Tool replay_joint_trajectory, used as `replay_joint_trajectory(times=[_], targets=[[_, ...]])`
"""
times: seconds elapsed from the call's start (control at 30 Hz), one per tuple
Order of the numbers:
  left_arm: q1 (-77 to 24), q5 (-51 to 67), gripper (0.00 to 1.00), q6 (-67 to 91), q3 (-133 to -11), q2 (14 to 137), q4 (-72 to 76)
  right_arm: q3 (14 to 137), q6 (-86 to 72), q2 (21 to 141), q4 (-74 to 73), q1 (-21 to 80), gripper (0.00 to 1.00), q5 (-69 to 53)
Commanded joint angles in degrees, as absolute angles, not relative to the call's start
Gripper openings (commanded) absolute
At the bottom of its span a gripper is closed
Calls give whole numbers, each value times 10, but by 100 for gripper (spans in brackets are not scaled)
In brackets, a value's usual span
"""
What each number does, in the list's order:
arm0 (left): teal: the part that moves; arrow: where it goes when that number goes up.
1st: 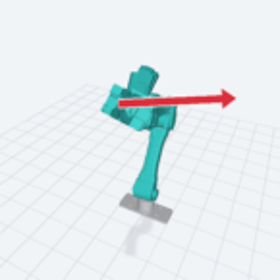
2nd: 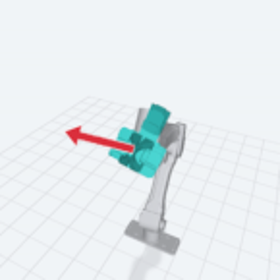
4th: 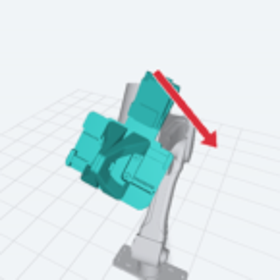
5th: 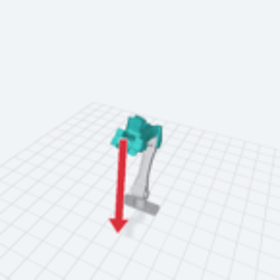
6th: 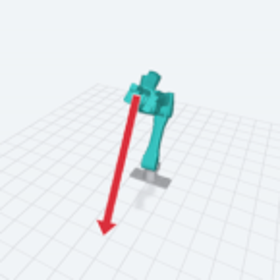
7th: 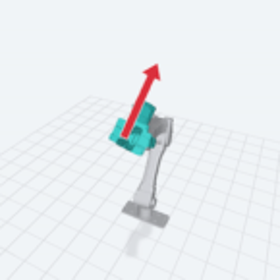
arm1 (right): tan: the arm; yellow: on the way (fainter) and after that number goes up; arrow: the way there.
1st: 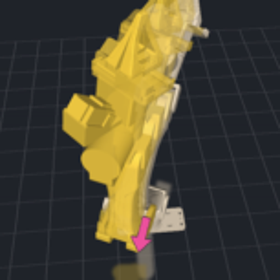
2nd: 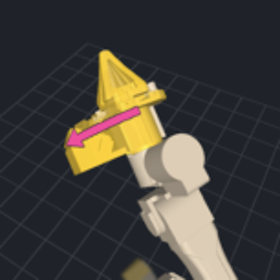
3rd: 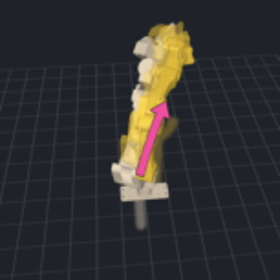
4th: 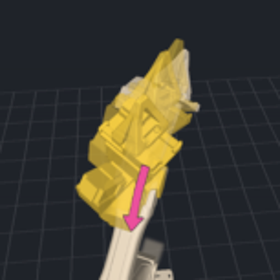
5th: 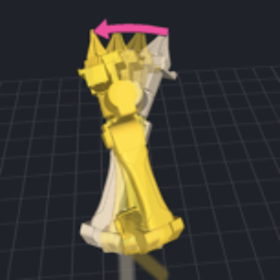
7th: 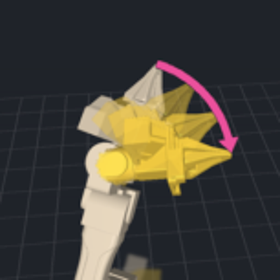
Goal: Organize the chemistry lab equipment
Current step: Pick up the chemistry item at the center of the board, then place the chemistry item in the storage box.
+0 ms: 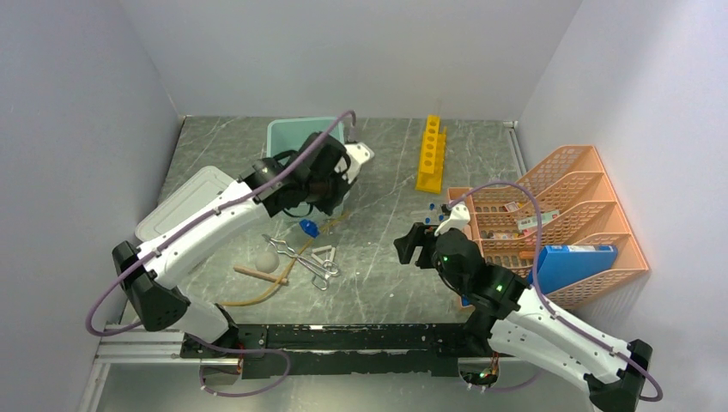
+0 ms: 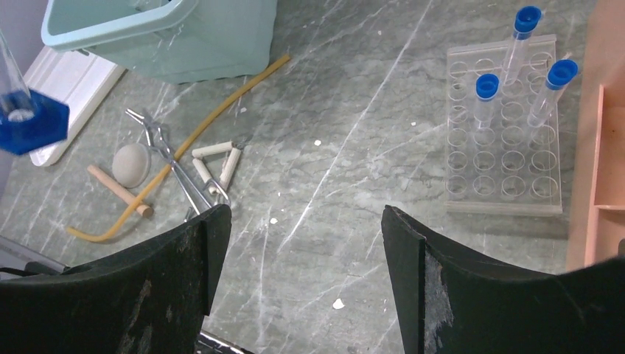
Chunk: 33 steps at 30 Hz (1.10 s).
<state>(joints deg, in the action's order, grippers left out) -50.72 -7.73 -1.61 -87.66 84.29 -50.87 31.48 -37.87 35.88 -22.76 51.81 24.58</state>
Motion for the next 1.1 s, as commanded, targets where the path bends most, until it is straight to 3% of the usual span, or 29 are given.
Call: replay_joint_trajectory(times=[0.0, 0.5, 1.07], targets=[[-459, -20, 5, -4, -949, 865, -505, 318, -399, 341, -238, 516, 78, 266], [-253, 123, 5, 89, -1080, 968, -500, 306, -402, 353, -216, 517, 78, 244], [-155, 178, 5, 119, -1027, 1061, -446, 286, -417, 343, -209, 517, 79, 228]])
